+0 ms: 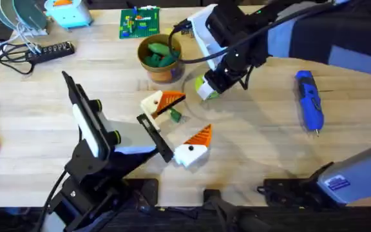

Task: Pick up the gripper from the table and insert it into the empty holder that is missing its gripper. Then pick up a screw, insert it into the mounting hole, and use the screwdriver to tighten it. Finally, clean up the table by picking up the vegetable and placing it into the bucket.

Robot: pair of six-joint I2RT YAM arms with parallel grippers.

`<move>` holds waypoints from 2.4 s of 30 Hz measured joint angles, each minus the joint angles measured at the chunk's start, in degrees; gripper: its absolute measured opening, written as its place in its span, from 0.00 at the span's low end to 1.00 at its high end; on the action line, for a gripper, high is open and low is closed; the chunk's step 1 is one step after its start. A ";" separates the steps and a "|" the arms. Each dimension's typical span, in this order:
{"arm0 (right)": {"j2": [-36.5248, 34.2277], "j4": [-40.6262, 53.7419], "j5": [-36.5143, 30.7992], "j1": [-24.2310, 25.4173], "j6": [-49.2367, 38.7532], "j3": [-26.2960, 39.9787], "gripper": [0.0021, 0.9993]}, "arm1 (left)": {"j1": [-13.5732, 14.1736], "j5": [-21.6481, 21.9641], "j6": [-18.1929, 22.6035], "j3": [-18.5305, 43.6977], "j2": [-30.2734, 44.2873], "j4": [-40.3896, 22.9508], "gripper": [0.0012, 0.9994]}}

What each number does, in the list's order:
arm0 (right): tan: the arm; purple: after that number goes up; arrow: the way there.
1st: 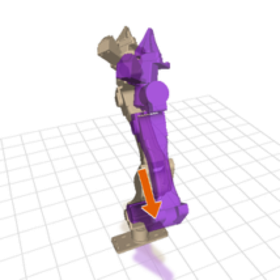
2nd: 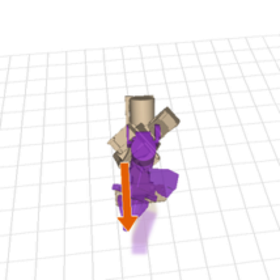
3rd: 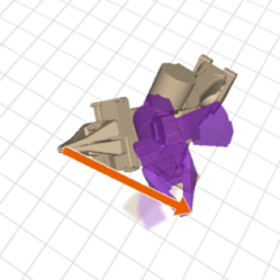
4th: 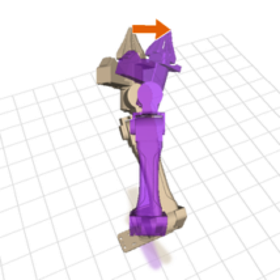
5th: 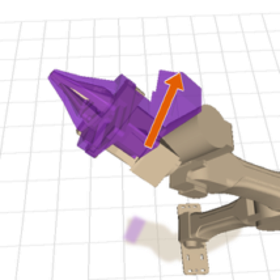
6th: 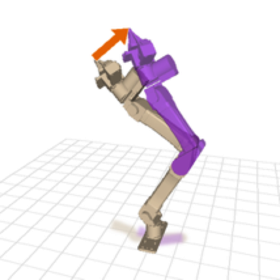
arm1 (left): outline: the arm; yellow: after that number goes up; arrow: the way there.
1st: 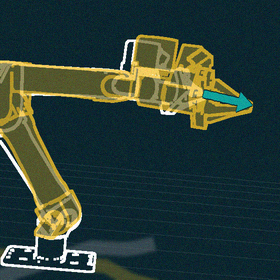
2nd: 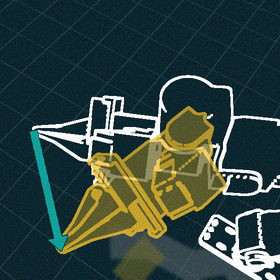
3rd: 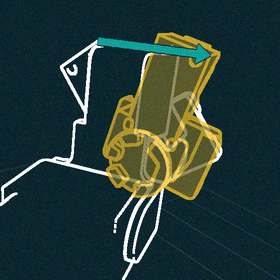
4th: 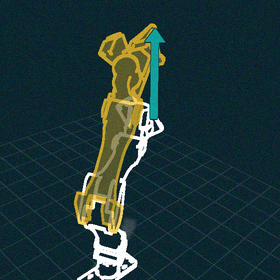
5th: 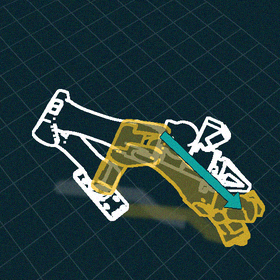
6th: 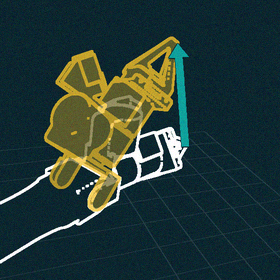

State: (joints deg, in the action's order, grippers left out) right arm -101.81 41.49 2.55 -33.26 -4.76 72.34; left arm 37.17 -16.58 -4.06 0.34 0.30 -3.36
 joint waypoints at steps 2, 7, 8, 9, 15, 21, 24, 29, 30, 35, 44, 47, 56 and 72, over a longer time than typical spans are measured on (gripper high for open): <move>-1.22 -0.01 -0.21 0.01 0.00 0.00 0.48 | 0.00 0.00 -0.01 0.00 -0.01 0.00 0.99; -1.56 -0.38 -1.30 0.05 0.25 0.07 0.30 | 0.00 0.00 -0.01 0.00 -0.01 0.00 0.99; -1.54 -0.50 -1.31 0.05 0.22 0.07 0.25 | 0.00 -0.02 -0.01 0.00 -0.01 0.00 0.99; -1.56 -0.56 -1.18 0.05 0.27 0.07 0.19 | 0.00 -0.02 0.01 0.00 -0.01 0.00 0.99; -1.56 -0.58 -1.22 0.01 0.42 0.13 0.01 | 0.00 -0.13 -0.01 0.00 -0.01 0.00 0.99; -1.56 -0.27 -1.91 0.30 0.44 0.15 0.01 | 0.00 -0.15 0.01 0.00 -0.01 0.00 0.99; -1.56 0.72 -3.27 0.97 0.44 0.37 0.01 | 0.00 -0.15 0.01 0.00 -0.01 0.00 0.99; -1.56 3.76 -4.62 2.68 0.44 1.51 0.01 | 0.00 -0.17 -0.01 0.00 -0.01 0.00 0.99; -1.56 4.69 -4.72 2.94 0.44 2.10 0.01 | 0.00 -0.17 -0.01 0.00 0.01 0.00 0.99; -1.54 9.81 -4.87 3.11 0.44 7.27 0.00 | 0.00 -0.17 -0.01 0.00 -0.01 0.00 0.99; -1.54 24.76 -1.97 3.05 -0.02 21.42 0.00 | 0.00 -0.15 0.00 0.00 -0.01 0.02 0.99; -1.54 29.68 -0.41 2.01 -0.68 27.88 0.00 | 0.00 -0.17 -0.01 0.00 0.01 0.01 0.99; -1.53 33.36 1.12 -9.55 -1.26 40.58 0.00 | 0.00 -0.15 -0.01 0.00 0.00 0.02 0.99; -1.54 30.59 1.79 -20.93 1.12 40.87 0.00 | 0.00 -0.17 -0.01 0.00 0.01 0.02 0.99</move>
State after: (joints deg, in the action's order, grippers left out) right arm -103.35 72.07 4.34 -54.20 -3.64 113.21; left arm 37.17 -16.75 -4.08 0.34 0.32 -3.33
